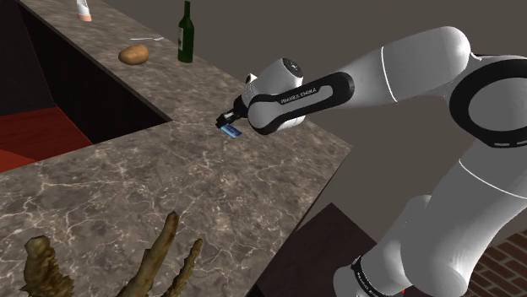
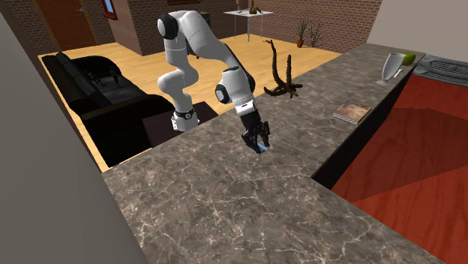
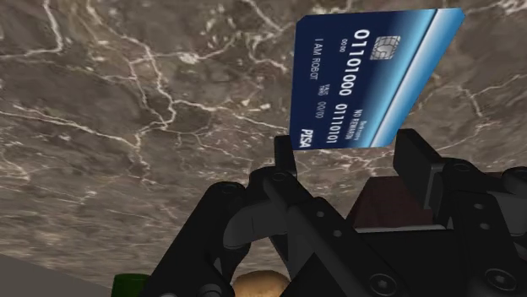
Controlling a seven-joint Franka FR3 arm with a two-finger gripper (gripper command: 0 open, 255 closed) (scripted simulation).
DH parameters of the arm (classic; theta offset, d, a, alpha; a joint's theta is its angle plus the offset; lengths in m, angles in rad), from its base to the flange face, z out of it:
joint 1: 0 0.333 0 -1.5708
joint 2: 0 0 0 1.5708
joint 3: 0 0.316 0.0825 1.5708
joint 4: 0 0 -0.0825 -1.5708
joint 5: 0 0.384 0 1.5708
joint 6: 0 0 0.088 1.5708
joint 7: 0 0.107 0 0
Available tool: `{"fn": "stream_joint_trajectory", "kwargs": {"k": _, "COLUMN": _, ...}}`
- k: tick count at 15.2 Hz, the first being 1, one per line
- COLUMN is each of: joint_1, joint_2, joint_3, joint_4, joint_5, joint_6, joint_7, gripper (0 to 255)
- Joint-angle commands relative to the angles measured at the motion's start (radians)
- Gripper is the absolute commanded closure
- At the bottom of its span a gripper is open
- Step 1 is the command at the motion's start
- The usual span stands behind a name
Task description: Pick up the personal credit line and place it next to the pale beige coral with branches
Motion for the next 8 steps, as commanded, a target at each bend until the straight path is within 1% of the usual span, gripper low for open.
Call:
{"fn": "stream_joint_trajectory", "kwargs": {"k": 1, "joint_1": 0.003, "joint_2": -0.021, "joint_3": -0.005, "joint_4": 0.004, "joint_5": -0.013, "joint_6": -0.025, "joint_7": 0.010, "gripper": 255}}
{"fn": "stream_joint_trajectory", "kwargs": {"k": 8, "joint_1": 0.007, "joint_2": -0.077, "joint_3": -0.015, "joint_4": 0.037, "joint_5": -0.051, "joint_6": -0.115, "joint_7": 0.043, "gripper": 255}}
